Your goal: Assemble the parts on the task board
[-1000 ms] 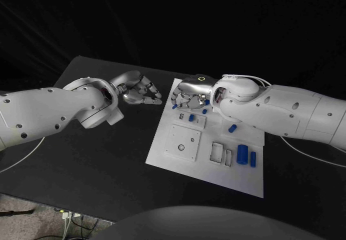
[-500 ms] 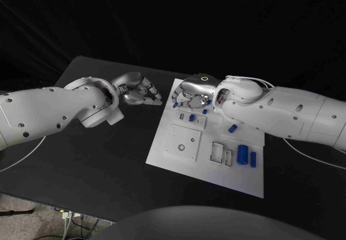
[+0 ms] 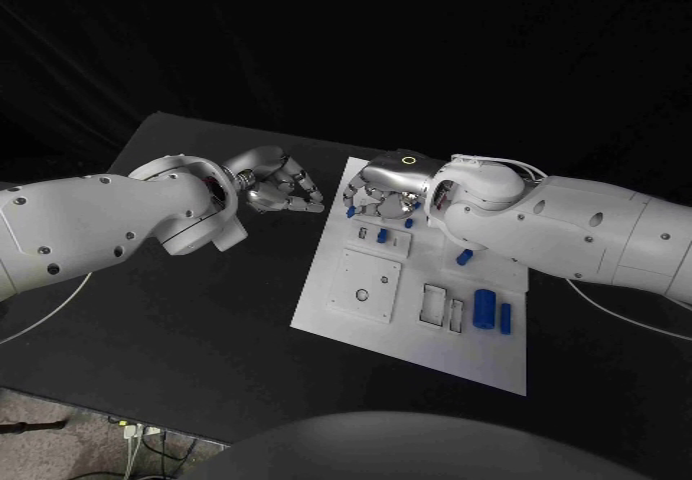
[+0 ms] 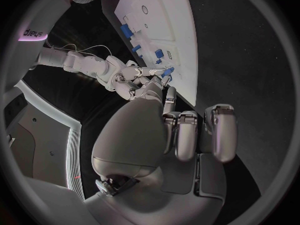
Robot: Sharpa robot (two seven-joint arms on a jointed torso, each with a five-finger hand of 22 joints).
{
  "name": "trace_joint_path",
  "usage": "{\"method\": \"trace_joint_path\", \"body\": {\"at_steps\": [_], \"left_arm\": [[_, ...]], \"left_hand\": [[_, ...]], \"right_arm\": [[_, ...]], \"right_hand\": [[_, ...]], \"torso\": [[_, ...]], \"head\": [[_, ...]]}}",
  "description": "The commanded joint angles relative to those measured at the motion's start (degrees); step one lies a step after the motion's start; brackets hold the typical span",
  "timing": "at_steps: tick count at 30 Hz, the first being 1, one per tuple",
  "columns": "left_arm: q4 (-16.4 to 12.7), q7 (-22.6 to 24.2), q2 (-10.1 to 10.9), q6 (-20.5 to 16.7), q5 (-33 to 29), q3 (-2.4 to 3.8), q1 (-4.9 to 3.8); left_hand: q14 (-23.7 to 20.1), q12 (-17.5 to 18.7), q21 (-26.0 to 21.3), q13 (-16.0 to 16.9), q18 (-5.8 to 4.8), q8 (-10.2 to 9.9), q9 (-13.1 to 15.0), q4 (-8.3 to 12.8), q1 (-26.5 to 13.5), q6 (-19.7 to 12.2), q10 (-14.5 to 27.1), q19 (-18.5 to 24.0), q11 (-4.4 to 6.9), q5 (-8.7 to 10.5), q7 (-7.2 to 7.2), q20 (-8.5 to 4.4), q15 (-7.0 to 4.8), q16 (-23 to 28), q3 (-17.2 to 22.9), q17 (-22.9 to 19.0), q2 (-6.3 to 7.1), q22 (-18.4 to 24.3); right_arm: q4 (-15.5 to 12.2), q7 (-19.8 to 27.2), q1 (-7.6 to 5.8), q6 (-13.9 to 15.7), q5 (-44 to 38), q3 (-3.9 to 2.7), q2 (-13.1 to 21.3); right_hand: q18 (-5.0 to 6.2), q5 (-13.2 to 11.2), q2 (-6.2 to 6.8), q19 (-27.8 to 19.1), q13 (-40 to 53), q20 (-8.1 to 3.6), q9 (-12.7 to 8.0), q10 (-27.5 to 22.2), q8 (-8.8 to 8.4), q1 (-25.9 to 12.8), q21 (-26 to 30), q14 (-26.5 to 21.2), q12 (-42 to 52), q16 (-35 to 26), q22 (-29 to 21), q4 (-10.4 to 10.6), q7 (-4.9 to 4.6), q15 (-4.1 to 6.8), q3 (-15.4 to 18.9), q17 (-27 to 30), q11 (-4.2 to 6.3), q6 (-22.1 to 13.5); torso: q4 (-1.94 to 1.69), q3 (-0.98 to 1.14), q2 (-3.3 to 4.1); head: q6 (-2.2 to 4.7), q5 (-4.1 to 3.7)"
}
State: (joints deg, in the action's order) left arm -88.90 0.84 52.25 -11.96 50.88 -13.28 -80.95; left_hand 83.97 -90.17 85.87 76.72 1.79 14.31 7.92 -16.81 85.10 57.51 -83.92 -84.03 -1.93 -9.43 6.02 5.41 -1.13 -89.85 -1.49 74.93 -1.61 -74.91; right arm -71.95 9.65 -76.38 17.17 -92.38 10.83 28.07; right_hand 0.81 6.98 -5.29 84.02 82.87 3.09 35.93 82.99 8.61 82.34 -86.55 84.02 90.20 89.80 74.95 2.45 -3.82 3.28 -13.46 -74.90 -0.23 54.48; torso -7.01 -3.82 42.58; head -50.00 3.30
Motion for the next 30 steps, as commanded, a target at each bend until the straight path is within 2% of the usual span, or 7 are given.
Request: {"method": "trace_joint_path", "body": {"at_steps": [1, 14, 22, 30], "left_arm": [[0.0, -0.2, -0.2, 1.4, 0.1, 0.02, 0.00], [0.2, -0.5, -0.7, 2.0, 0.1, 0.02, 0.06], [0.4, -0.7, -0.9, 2.4, 0.1, 0.02, 0.10], [0.4, -0.9, -0.8, 2.8, 0.1, 0.02, 0.13]], "left_hand": [[6.0, 0.2, -0.4, 13.3, -0.52, 0.2, 0.1, 0.0, -0.1, -0.3, -6.1, -2.4, 0.29, 0.13, -0.12, -0.24, -0.09, -0.1, -0.3, 15.1, -0.46, -13.4], [6.0, 0.2, -0.5, 13.3, -0.49, 0.2, 0.1, 0.0, -0.1, -0.3, -6.1, -2.3, 0.28, 0.18, -0.12, -0.23, -0.08, -0.1, -0.4, 15.1, -0.54, -13.4], [6.0, 0.2, -0.5, 13.3, -0.48, 0.3, 0.1, 0.0, -0.2, -0.4, -6.1, -2.3, 0.29, 0.23, -0.14, -0.23, -0.08, -0.1, -0.4, 15.1, -0.62, -13.4], [6.0, 0.2, -0.6, 13.3, -0.46, 0.4, 0.1, 0.1, -0.1, -0.3, -6.1, -2.2, 0.32, 0.27, -0.20, -0.22, -0.07, -0.1, -0.4, 15.1, -0.77, -13.3]], "right_arm": [[0.1, -0.4, 0.16, -0.8, -1.1, 0.00, -0.1], [0.1, -0.4, 0.68, -1.8, -0.7, 0.02, 0.4], [0.3, -0.4, 1.41, -2.0, -0.2, 0.03, 0.7], [0.4, -0.3, 1.64, -2.2, -0.2, 0.03, 0.7]], "right_hand": [[0.28, 0.3, -2.16, 3.1, 7.1, 0.33, -0.1, 7.0, -0.21, 1.7, 0.4, 6.0, -0.2, 0.2, 13.6, 0.0, -0.01, -0.16, -0.4, -15.1, 0.69, -0.4], [0.30, 0.3, -2.25, 3.0, 7.1, 0.33, -0.1, 7.0, -0.34, 1.7, 0.4, 6.0, -0.2, 0.2, 13.6, 0.0, 0.07, -0.16, -0.5, -15.1, 0.70, -0.5], [0.30, 0.5, -2.11, 3.0, 7.1, 0.33, -0.1, 7.0, -0.37, 1.6, 0.4, 6.0, -0.2, 0.2, 13.6, 0.0, 0.04, -0.16, -0.4, -15.1, 0.71, -0.4], [0.32, 0.8, -1.54, 2.9, 7.1, 0.33, -0.1, 7.0, -0.41, 1.3, 0.5, 6.0, -0.2, 0.2, 13.6, 0.0, -0.06, -0.17, -0.2, -15.1, 0.66, -0.2]], "torso": [[-0.06, -0.02, -0.02], [-0.03, -0.06, -0.01], [-0.04, 0.01, -0.01], [-0.05, -0.03, -0.03]], "head": [[0.00, -0.08], [0.00, 0.03], [0.00, 0.04], [0.00, 0.01]]}}
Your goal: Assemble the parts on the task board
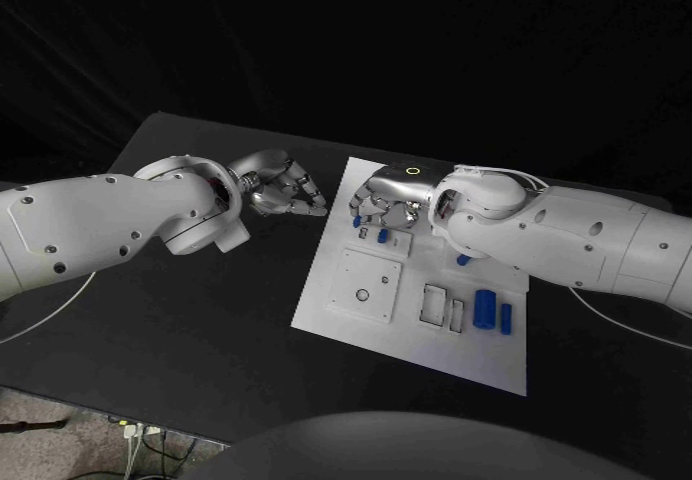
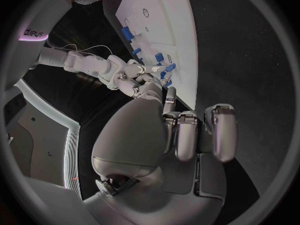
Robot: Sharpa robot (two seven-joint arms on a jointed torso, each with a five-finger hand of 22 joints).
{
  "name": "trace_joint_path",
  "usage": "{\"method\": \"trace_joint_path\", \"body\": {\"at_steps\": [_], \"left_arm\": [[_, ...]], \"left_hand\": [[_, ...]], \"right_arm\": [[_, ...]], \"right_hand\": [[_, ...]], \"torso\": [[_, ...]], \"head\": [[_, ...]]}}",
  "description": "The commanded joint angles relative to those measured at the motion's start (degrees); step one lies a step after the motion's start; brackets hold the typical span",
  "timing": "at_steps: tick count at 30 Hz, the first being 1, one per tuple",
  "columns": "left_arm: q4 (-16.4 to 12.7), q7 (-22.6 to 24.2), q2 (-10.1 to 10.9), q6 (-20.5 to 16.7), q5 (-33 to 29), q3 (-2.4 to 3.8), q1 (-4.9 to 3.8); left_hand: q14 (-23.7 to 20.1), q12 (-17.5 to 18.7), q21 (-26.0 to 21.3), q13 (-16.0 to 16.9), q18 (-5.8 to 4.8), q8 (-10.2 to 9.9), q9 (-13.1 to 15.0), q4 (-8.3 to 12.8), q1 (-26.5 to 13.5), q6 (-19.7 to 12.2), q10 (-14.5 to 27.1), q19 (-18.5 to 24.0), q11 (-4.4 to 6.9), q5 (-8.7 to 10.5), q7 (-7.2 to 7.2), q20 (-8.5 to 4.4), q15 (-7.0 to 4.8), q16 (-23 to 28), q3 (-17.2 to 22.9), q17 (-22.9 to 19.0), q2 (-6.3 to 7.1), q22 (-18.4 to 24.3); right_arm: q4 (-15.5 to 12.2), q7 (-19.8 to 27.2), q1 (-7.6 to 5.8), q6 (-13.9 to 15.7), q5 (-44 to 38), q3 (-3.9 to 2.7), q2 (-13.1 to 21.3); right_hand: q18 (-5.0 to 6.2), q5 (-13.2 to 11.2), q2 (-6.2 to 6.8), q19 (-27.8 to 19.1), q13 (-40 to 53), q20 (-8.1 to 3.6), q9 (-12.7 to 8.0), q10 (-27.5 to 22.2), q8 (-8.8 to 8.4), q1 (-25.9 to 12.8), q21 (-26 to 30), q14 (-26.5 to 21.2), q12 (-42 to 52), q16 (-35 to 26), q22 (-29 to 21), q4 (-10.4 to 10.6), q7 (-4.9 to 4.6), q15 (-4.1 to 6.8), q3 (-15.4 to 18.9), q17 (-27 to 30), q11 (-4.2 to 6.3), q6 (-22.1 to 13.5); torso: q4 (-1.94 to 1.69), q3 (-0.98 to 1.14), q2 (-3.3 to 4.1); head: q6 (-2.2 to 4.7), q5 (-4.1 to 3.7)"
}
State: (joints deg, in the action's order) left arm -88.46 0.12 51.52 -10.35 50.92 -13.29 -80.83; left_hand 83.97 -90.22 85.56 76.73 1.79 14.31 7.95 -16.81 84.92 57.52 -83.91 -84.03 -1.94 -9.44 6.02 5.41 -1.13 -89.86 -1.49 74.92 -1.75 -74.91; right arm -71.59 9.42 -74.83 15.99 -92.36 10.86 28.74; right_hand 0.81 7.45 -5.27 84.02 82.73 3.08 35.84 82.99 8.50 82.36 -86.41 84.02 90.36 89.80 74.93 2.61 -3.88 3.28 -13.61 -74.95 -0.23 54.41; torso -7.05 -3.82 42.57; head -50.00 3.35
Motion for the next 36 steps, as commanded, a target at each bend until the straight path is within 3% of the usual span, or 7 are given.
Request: {"method": "trace_joint_path", "body": {"at_steps": [1, 7, 15, 20, 28, 34, 36], "left_arm": [[-0.1, -0.2, -0.1, 1.3, 0.1, 0.03, 0.01], [-0.1, -0.4, 0.0, 1.5, 0.1, 0.03, 0.02], [-0.2, -0.5, 0.1, 1.8, 0.1, 0.03, 0.02], [-0.2, -0.7, 0.1, 2.0, 0.1, 0.03, 0.02], [-0.1, -0.9, 0.1, 2.3, 0.1, 0.03, 0.06], [0.0, -0.8, 0.0, 2.2, 0.2, 0.03, 0.11], [0.0, -0.7, 0.0, 1.6, 1.0, 0.03, 0.13]], "left_hand": [[6.0, 0.2, -0.3, 13.3, -0.46, 0.4, 0.1, 0.1, 0.1, -0.3, -6.1, -2.2, 0.33, 0.28, -0.21, -0.22, -0.07, -0.1, -0.4, 15.1, -0.65, -13.3], [6.0, 0.2, -0.3, 13.3, -0.45, 0.5, 0.1, 0.1, 0.1, -0.2, -6.1, -2.2, 0.35, 0.30, -0.24, -0.22, -0.08, -0.1, -0.5, 15.1, -0.66, -13.3], [6.0, 0.2, -0.3, 13.3, -0.45, 0.7, 0.1, 0.2, 0.5, -0.3, -6.1, -2.2, 0.41, 0.54, -0.30, -0.23, -0.12, -0.1, -0.8, 15.1, -0.19, -13.3], [6.0, 0.2, -0.3, 13.3, -0.45, 0.9, 0.2, 0.2, 0.8, -0.3, -6.1, -2.2, 0.42, 1.11, -0.28, -0.25, -0.15, -0.1, -1.2, 15.1, 0.23, -13.3], [6.0, 0.2, -0.4, 13.3, -0.43, 1.0, 0.2, 0.2, 1.1, -0.4, -6.1, -2.2, 0.42, 1.69, -0.26, -0.26, -0.16, -0.1, -1.5, 15.1, 0.44, -13.3], [6.0, 0.2, -0.4, 13.3, -0.43, 1.1, 0.1, 0.2, 1.2, -0.7, -6.1, -2.1, 0.37, 2.05, -0.16, -0.25, -0.13, -0.1, -2.0, 15.1, 0.92, -13.3], [6.0, 0.2, -0.4, 13.3, -0.44, 1.1, 0.1, 0.1, 1.0, -0.9, -6.1, -2.2, 0.28, 1.98, -0.05, -0.22, -0.08, -0.1, -2.4, 15.1, 1.32, -13.3]], "right_arm": [[0.1, -0.1, 0.10, -1.1, -0.2, 0.00, 0.0], [0.1, -0.2, 0.13, -1.4, -0.2, 0.00, 0.0], [0.0, -0.2, 0.14, -1.7, -0.6, 0.01, 0.2], [0.0, -0.3, 0.14, -1.9, -0.9, 0.01, 0.2], [-0.1, -0.7, 0.15, -1.9, -1.1, 0.01, 0.2], [-0.1, -1.0, 0.16, -0.8, -1.2, 0.01, 0.3], [-0.2, -1.0, 0.16, 1.0, -1.2, 0.01, 0.6]], "right_hand": [[0.32, 0.4, -1.46, 2.9, 7.3, 0.33, 0.0, 7.0, -0.32, 1.3, 0.4, 6.0, -0.4, 0.2, 13.6, -0.1, -0.02, -0.18, 0.0, -15.1, 0.66, -0.1], [0.34, 0.8, -0.80, 2.8, 7.3, 0.36, -0.4, 7.0, -0.77, 1.2, 0.4, 6.0, -0.4, 0.2, 13.6, -0.3, -0.09, -0.22, 0.2, -15.1, 0.60, -0.3], [0.40, 3.3, 3.76, 2.6, 7.3, 0.35, -3.3, 7.0, -3.87, 0.8, 0.6, 6.0, -0.4, 0.2, 13.5, -1.4, 0.50, -0.13, 1.5, -15.1, 0.84, -1.8], [0.41, 2.3, 5.43, 2.6, 7.3, 0.29, -5.1, 7.0, -5.03, -0.5, 0.7, 6.0, -0.4, 0.2, 13.5, -0.9, 0.58, -0.08, 2.3, -15.1, 0.90, -3.3], [0.41, 0.3, 6.26, 2.6, 7.3, 0.22, -6.8, 7.0, -5.06, -1.5, 0.7, 6.0, -0.4, 0.2, 13.5, -0.3, 0.76, 0.02, 2.9, -15.1, 1.02, -4.8], [0.46, -2.0, 6.84, 2.5, 7.3, 0.02, -9.6, 7.0, -5.08, -2.1, 0.9, 6.0, -0.4, 0.2, 13.4, 0.4, 1.41, 0.27, 3.7, -15.1, 1.37, -10.5], [0.50, -2.9, 7.16, 2.4, 7.3, -0.10, -11.5, 7.0, -5.05, -2.7, 1.0, 6.0, -0.4, 0.2, 13.3, 0.9, 1.30, 0.35, 4.5, -15.1, 1.42, -15.2]], "torso": [[-0.01, -0.03, -0.01], [-0.02, -0.03, -0.01], [-0.04, 0.00, 0.01], [-0.01, 0.00, 0.00], [0.01, 0.05, -0.02], [0.00, 0.02, -0.01], [-0.04, 0.04, -0.02]], "head": [[0.00, -0.03], [0.00, 0.06], [0.00, 0.21], [0.00, 0.26], [0.00, 0.24], [0.00, 0.24], [0.00, 0.24]]}}
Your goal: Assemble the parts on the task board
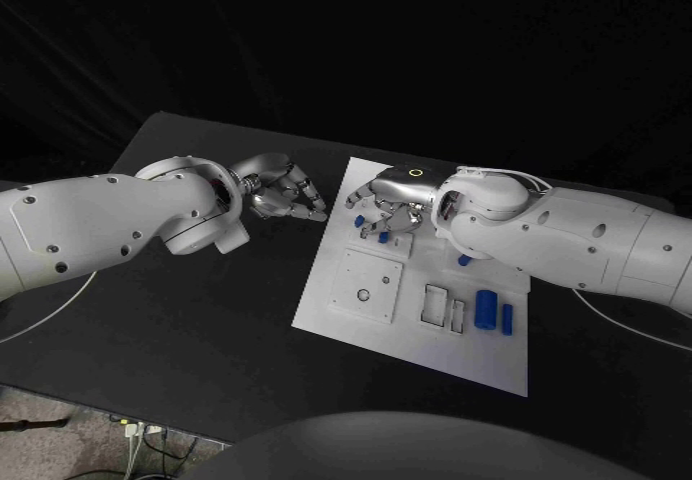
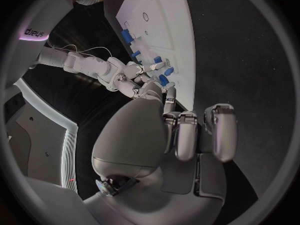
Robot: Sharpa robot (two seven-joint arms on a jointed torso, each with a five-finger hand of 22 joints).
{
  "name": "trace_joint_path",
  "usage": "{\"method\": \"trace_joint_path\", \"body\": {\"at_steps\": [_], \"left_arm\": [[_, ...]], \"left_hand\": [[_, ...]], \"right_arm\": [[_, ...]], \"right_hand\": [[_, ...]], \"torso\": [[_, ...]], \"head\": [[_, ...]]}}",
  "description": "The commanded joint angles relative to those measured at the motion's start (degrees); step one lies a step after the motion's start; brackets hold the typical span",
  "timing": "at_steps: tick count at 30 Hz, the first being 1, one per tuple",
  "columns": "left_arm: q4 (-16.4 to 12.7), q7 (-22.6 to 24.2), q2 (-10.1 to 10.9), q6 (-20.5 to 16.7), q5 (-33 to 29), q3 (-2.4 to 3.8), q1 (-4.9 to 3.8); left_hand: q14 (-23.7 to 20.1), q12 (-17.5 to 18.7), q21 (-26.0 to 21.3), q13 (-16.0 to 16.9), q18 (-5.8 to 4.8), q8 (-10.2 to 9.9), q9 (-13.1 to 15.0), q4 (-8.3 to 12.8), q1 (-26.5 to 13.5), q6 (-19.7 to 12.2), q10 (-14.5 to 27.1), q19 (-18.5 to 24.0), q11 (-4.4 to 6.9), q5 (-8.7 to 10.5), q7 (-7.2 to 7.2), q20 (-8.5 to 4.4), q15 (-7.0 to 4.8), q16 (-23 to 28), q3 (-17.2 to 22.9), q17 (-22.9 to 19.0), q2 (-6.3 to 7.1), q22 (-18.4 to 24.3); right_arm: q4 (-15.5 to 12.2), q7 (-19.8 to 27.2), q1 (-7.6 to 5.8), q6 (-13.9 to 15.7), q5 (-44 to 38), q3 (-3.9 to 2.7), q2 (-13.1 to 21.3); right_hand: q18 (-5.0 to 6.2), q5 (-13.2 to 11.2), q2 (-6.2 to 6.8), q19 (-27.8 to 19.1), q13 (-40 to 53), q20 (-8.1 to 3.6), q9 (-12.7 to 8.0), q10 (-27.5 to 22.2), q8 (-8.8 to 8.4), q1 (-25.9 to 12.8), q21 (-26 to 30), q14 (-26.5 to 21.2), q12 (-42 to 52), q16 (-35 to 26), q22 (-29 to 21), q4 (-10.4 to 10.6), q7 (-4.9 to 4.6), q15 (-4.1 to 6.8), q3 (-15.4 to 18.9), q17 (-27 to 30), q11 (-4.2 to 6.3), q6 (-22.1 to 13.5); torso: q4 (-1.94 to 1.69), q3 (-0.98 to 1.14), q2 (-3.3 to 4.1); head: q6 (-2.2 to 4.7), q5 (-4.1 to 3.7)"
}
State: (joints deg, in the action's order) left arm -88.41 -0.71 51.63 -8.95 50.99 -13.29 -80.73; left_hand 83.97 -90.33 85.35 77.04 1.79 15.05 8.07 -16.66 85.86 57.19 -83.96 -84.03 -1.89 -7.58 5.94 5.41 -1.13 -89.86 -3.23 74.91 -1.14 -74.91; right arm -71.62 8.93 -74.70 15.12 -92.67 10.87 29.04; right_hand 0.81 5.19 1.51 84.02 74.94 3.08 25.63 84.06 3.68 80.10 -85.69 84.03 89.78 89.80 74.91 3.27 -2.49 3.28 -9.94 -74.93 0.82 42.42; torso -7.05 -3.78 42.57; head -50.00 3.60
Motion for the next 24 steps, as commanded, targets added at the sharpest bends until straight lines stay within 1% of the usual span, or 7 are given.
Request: {"method": "trace_joint_path", "body": {"at_steps": [1, 5, 8, 10, 14, 19, 24], "left_arm": [[-0.1, 0.2, -0.1, -0.2, 1.6, 0.03, 0.03], [-0.5, -0.2, 0.0, -2.2, 5.4, 0.03, 0.04], [-0.9, -1.4, 0.1, -3.2, 9.7, 0.04, 0.02], [-1.2, -2.6, 0.1, -3.0, 12.1, 0.04, -0.05], [-1.5, -5.2, -0.2, -1.5, 15.7, 0.05, -0.47], [-0.9, -10.1, -2.0, 5.9, 21.6, 0.07, -2.20], [0.6, -17.2, -5.7, 19.5, 26.9, 0.10, -4.87]], "left_hand": [[6.0, 0.3, -0.1, 13.0, -0.45, 0.4, 0.0, -0.1, -0.2, -0.7, -6.0, -2.2, 0.18, -0.06, 0.08, -0.20, -0.05, -0.1, -0.9, 15.1, 0.89, -13.3], [6.0, 0.3, -0.1, 13.0, -0.46, 0.4, -0.2, -0.1, -1.4, -1.2, -6.0, -2.2, 0.01, -1.62, 0.27, -0.08, 0.10, -0.1, -1.9, 15.1, 1.38, -13.3], [6.0, 0.3, 0.8, 13.0, -0.70, 0.4, -0.3, -0.1, -2.7, -1.5, -6.0, -3.0, 0.01, -3.50, 0.32, -0.05, 0.09, -0.1, -2.5, 15.1, 1.37, -13.7], [6.0, 0.3, 2.3, 13.0, -1.13, 0.7, -0.3, -0.1, -3.9, -1.3, -6.0, -4.2, 0.17, -3.95, 0.11, -0.15, -0.14, -0.1, -2.9, 15.1, 1.29, -14.2], [6.0, 0.3, 3.6, 13.0, -1.50, 1.3, -0.2, -0.2, -7.5, -0.6, -6.0, -5.2, 0.41, -5.28, -0.17, -0.42, -0.35, -0.1, -3.9, 15.1, 0.91, -14.7], [6.0, 0.3, 4.1, 13.0, -1.63, 4.1, 0.9, -0.2, -13.3, 2.3, -6.0, -5.6, 1.26, -6.83, -1.38, -0.87, -1.03, -0.1, -7.0, 15.1, 0.56, -14.9], [6.0, 0.3, 4.3, 13.0, -1.68, 8.9, 4.3, -0.1, -16.8, 6.4, -6.0, -5.7, 2.93, -6.13, -3.31, -2.12, -2.27, -0.1, -9.1, 15.1, 0.21, -15.0]], "right_arm": [[-0.3, -0.4, 0.03, 2.9, -0.9, 0.00, 0.5], [-0.9, 0.5, -0.20, 7.0, 0.8, 0.00, 1.8], [-1.5, 2.5, -1.12, 9.8, 4.4, -0.01, 3.5], [-2.4, 4.0, -1.86, 11.7, 6.5, -0.01, 5.2], [-5.2, 5.7, -3.46, 14.1, 10.2, 0.00, 9.1], [-9.6, 5.7, -4.93, 14.9, 14.6, 0.06, 14.6], [-12.3, 8.2, -5.31, 16.3, 17.3, 0.63, 18.3]], "right_hand": [[0.51, -0.9, 0.48, 2.3, 15.1, -0.10, -1.9, 5.9, -0.22, -0.6, 0.3, 6.0, 0.2, 0.2, 13.4, 0.4, -0.23, 0.34, 1.1, -15.1, 0.32, -4.4], [0.53, -0.9, 0.46, 2.3, 15.1, 0.18, -3.2, 5.9, -0.02, -3.3, 0.5, 6.0, 0.2, 0.2, 13.3, 2.8, -1.56, -0.15, 2.7, -15.1, -0.42, -6.0], [0.49, 3.4, -1.96, 2.4, 15.1, 0.84, -3.7, 5.9, 0.45, -8.3, 0.3, 6.0, 0.2, 0.2, 13.4, 7.6, -2.68, -0.96, 3.7, -15.1, -1.40, -4.9], [0.33, 4.2, -2.45, 2.8, 15.1, 1.25, -3.5, 5.9, 1.19, -9.9, -0.3, 6.0, 0.2, 0.2, 13.6, 9.5, -3.29, -1.40, 4.1, -15.1, -1.90, -3.3], [0.07, 5.3, -4.41, 3.6, 15.1, 1.71, -2.5, 5.9, 3.12, -13.1, -1.3, 6.0, 0.2, 0.2, 13.9, 13.4, -3.40, -1.72, 4.4, -15.1, -2.16, 0.0], [-0.12, 6.7, -6.45, 4.1, 15.1, 1.88, -0.7, 5.9, 5.04, -16.7, -2.0, 6.0, 0.2, 0.2, 14.2, 13.5, -3.79, -1.87, 4.6, -15.1, -2.41, 2.5], [-0.33, 10.2, -6.70, 4.7, 15.1, 2.17, 2.7, 5.9, 8.81, -16.2, -2.7, 6.0, 0.2, 0.2, 14.5, 13.5, -3.97, -2.20, 3.4, -15.1, -2.79, 7.0]], "torso": [[-0.06, 0.03, -0.02], [-0.02, 0.05, -0.08], [0.06, 0.10, -0.22], [0.06, 0.12, -0.27], [0.39, 0.58, -0.59], [1.38, 1.12, -1.01], [2.86, 1.72, -1.34]], "head": [[0.00, -0.03], [0.00, 0.12], [0.00, 0.33], [0.00, 0.31], [0.00, 0.53], [0.00, 0.47], [0.00, 0.53]]}}
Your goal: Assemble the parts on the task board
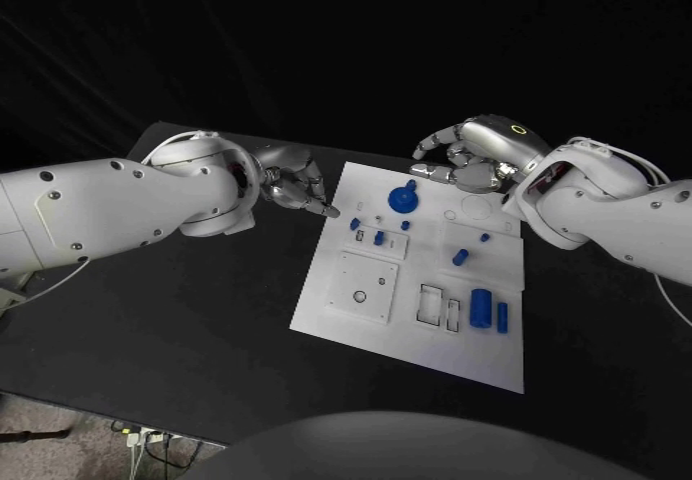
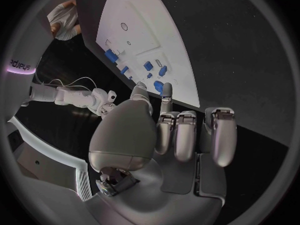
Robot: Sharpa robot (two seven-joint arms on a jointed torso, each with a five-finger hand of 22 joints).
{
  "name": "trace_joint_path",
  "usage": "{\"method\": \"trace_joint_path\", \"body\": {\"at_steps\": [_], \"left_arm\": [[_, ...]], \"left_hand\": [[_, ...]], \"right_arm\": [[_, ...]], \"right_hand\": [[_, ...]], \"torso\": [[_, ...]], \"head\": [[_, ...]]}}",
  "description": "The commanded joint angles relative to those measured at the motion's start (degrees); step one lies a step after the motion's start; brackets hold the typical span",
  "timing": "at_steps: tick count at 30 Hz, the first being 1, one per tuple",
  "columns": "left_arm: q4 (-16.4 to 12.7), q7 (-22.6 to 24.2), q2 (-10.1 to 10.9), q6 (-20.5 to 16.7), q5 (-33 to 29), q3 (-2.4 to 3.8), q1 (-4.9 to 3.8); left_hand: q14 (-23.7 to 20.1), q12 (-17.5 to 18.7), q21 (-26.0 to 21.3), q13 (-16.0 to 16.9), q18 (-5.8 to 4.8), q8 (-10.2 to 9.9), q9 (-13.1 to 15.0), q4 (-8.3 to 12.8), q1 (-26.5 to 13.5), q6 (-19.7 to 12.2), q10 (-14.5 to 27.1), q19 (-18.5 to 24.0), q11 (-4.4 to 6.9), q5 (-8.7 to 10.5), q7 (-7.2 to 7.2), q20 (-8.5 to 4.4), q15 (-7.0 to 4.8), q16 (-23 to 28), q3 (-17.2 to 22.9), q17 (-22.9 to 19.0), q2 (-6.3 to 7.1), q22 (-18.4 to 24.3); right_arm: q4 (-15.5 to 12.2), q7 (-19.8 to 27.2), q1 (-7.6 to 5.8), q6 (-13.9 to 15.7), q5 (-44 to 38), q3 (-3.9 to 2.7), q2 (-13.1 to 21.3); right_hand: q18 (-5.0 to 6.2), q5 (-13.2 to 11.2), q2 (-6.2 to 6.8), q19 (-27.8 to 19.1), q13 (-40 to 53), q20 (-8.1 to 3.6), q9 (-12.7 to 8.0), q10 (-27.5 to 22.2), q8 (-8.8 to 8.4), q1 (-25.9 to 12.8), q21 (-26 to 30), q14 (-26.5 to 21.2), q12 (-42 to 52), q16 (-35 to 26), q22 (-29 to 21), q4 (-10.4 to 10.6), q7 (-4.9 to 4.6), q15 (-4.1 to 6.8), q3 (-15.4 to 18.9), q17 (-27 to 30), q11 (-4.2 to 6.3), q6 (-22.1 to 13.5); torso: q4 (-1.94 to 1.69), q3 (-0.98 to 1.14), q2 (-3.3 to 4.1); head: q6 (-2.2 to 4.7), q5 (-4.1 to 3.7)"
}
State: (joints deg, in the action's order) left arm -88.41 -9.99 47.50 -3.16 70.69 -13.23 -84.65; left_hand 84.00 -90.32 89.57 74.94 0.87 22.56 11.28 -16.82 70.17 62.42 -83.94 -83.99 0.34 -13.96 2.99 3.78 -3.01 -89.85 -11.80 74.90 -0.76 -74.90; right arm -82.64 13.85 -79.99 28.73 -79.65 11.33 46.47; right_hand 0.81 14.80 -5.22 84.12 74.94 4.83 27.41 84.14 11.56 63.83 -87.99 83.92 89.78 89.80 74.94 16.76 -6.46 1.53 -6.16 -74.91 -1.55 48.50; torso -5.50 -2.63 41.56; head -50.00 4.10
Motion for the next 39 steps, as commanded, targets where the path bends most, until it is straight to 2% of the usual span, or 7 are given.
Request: {"method": "trace_joint_path", "body": {"at_steps": [1, 4, 7, 14, 22, 32, 39], "left_arm": [[1.0, -9.3, -2.5, 16.7, 7.7, 0.06, -1.43], [2.8, -13.0, -5.8, 24.2, 8.4, 0.12, -2.52], [5.8, -15.0, -9.8, 29.2, 8.8, 0.17, -3.07], [12.4, -17.7, -17.5, 35.4, 9.7, 0.24, -3.44], [17.5, -19.7, -22.3, 36.7, 10.9, 0.40, -3.45], [19.0, -21.7, -24.6, 37.8, 14.6, 0.59, -3.40], [20.6, -21.2, -25.3, 37.1, 12.3, 0.61, -3.02]], "left_hand": [[6.0, 0.3, -0.1, 15.1, -0.70, 2.0, 1.8, 0.0, -1.9, 1.2, -6.1, -5.6, 0.88, 0.32, -0.54, -0.72, -0.56, -0.1, -0.9, 15.1, -0.27, -14.9], [6.0, 0.3, -0.7, 15.1, -0.53, 3.3, 3.6, 0.0, -3.7, 1.0, -6.1, -5.2, 1.13, 0.47, -0.84, -1.03, -0.84, -0.1, -1.5, 15.1, -0.34, -14.7], [6.0, 0.3, -1.3, 15.1, -0.38, 4.6, 6.0, 0.0, -4.7, 0.5, -6.1, -4.7, 1.18, -0.76, -1.08, -1.18, -0.95, -0.1, -1.5, 15.1, -0.01, -14.5], [6.0, 0.3, -2.1, 15.1, -0.17, 7.3, 13.0, -0.1, -6.8, -2.5, -6.1, -4.1, 1.25, -2.05, -1.18, -1.37, -1.04, -0.1, 3.3, 15.1, 2.68, -14.2], [6.0, 0.3, -2.9, 15.1, 0.04, 6.3, 15.4, -0.1, -8.9, -3.9, -6.1, -3.5, 0.90, -2.73, -0.62, -1.05, -0.71, -0.1, 5.9, 15.1, 4.79, -13.9], [6.0, 0.3, -3.4, 15.1, 0.18, 9.7, 24.6, -0.1, -10.0, -7.6, -6.1, -3.2, 0.88, -3.97, -0.62, -0.97, -0.67, -0.1, 8.9, 15.1, 6.14, -13.7], [6.0, 0.3, -3.3, 15.1, 0.15, 6.9, 25.9, -0.2, -10.6, -8.8, -6.1, -3.3, 0.53, -3.18, -0.15, -0.80, -0.45, -0.1, 13.1, 15.1, 7.43, -13.7]], "right_arm": [[-1.8, 3.5, -0.02, 2.9, 4.4, 0.26, 1.4], [-3.5, 4.0, 0.00, 3.4, 5.0, 0.45, 2.9], [-5.2, 4.2, 0.05, 3.7, 6.0, 0.61, 4.2], [-8.5, 4.2, 0.25, 3.3, 10.3, 0.85, 7.4], [-9.3, 3.9, 0.95, 2.2, 13.8, 1.11, 9.7], [-9.4, 3.8, 2.20, 1.3, 14.6, 1.21, 10.1], [-9.3, 3.5, 2.63, 0.5, 14.7, 1.22, 9.7]], "right_hand": [[-0.33, 0.8, 0.01, 4.6, 15.1, 0.47, 1.3, 5.9, 1.36, 0.0, -0.4, 6.1, 0.2, 0.2, 14.4, 0.0, 0.03, -0.50, -0.5, -15.1, -0.48, 1.3], [-0.36, 2.7, 0.17, 4.7, 15.1, 0.52, 2.9, 5.9, 2.54, 0.1, -0.6, 6.1, 0.2, 0.2, 14.5, 0.0, 0.15, -0.53, -1.1, -15.1, -0.46, 1.3], [-0.39, 10.2, 0.28, 4.7, 15.1, 0.44, 5.0, 5.9, 3.71, 0.5, -0.7, 6.1, 0.2, 0.2, 14.5, 0.1, 0.26, -0.42, -3.0, -15.1, -0.38, 0.5], [-0.42, 14.6, 0.28, 4.8, 15.1, 0.50, 7.7, 5.9, 4.87, -1.2, -0.8, 6.1, 0.2, 0.2, 14.5, 0.1, 0.15, -0.48, -5.6, -15.1, -0.44, -1.0], [-0.37, 18.6, 1.05, 4.7, 15.1, 0.66, 10.0, 5.9, 5.74, -2.6, -0.6, 6.1, 0.2, 0.2, 14.5, 0.1, 0.01, -0.63, -8.7, -15.1, -0.61, -2.0], [-0.35, 20.2, 1.69, 4.6, 15.1, 0.71, 11.1, 5.9, 6.13, -3.2, -0.6, 6.1, 0.2, 0.2, 14.5, 0.0, -0.01, -0.68, -10.3, -15.1, -0.67, -2.3], [-0.34, 20.2, 1.78, 4.6, 15.1, 0.72, 11.3, 5.9, 6.22, -3.4, -0.5, 6.1, 0.2, 0.2, 14.4, 0.1, -0.03, -0.69, -10.6, -15.1, -0.70, -2.3]], "torso": [[1.61, 0.78, -0.37], [2.39, 1.31, -0.48], [3.00, 1.76, -0.65], [3.94, 1.84, -0.51], [3.89, 1.88, -0.62], [3.79, 1.77, -0.85], [3.84, 1.72, -0.94]], "head": [[0.00, 0.15], [0.00, 0.56], [0.00, 0.83], [0.00, 0.39], [0.00, 0.80], [0.00, 1.60], [0.00, 2.38]]}}
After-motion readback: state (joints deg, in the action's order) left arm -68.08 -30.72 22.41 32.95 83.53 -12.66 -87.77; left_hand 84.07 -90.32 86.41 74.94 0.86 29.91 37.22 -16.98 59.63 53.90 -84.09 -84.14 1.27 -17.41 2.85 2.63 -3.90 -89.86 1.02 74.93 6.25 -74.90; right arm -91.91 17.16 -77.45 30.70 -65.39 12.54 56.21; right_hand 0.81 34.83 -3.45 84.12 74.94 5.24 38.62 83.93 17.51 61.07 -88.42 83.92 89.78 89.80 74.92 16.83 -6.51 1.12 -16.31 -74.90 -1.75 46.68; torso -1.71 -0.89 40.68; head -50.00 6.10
